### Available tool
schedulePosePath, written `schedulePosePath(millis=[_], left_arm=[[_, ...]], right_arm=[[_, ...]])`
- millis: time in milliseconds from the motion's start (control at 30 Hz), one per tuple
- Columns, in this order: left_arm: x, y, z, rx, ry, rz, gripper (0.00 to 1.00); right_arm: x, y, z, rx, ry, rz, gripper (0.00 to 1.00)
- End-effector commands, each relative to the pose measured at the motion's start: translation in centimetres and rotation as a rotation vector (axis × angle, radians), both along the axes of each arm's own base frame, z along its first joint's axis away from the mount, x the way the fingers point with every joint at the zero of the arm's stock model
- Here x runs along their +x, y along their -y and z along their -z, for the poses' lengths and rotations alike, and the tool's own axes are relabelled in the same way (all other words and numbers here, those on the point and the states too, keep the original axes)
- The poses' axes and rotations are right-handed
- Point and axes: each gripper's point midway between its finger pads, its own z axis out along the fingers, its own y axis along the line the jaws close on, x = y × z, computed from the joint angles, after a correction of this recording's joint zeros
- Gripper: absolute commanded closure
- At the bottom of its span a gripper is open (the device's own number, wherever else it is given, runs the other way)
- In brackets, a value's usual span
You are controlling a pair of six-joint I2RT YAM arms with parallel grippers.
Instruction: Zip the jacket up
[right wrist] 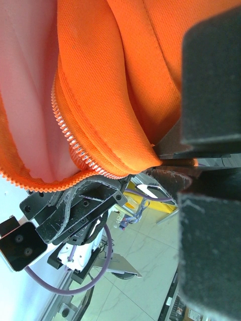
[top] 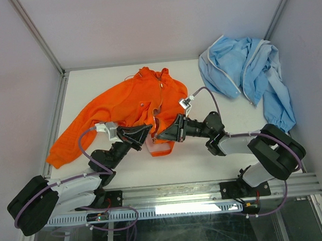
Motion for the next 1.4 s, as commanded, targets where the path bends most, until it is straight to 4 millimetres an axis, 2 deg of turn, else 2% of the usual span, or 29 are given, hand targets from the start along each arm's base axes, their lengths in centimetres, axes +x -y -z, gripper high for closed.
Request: schedulePosePath(millis=[0, 200, 700, 967, 1200, 1367], left_arm=[[-1.1, -0.2, -2.1, -0.054, 0.070, 0.024, 1.00], [-1.2, -0.1, -1.9, -0.048, 0.063, 0.033, 1.00], [-1.7, -0.1, -1.7, -0.051, 0.057, 0.057, 1.00], [-2.0, 0.4, -1.0, -0.029, 0.036, 0.084, 1.00], [-2.6, 1.1, 0.7, 0.025, -0.028, 0.136, 1.00], [-2.5, 2.1, 3.4, 0.116, -0.184, 0.182, 1.00]], right_arm=[[-0.1, 0.0, -3.2, 0.096, 0.094, 0.008, 1.00], [-0.1, 0.0, -3.8, 0.115, 0.107, 0.007, 1.00], [0.8, 0.1, -3.3, 0.116, 0.077, 0.062, 1.00], [1.1, 0.1, -3.9, 0.129, 0.082, 0.064, 1.00], [3.0, 0.9, -4.6, 0.121, 0.113, 0.090, 1.00], [4.3, 1.5, -5.2, 0.095, 0.160, 0.093, 1.00]])
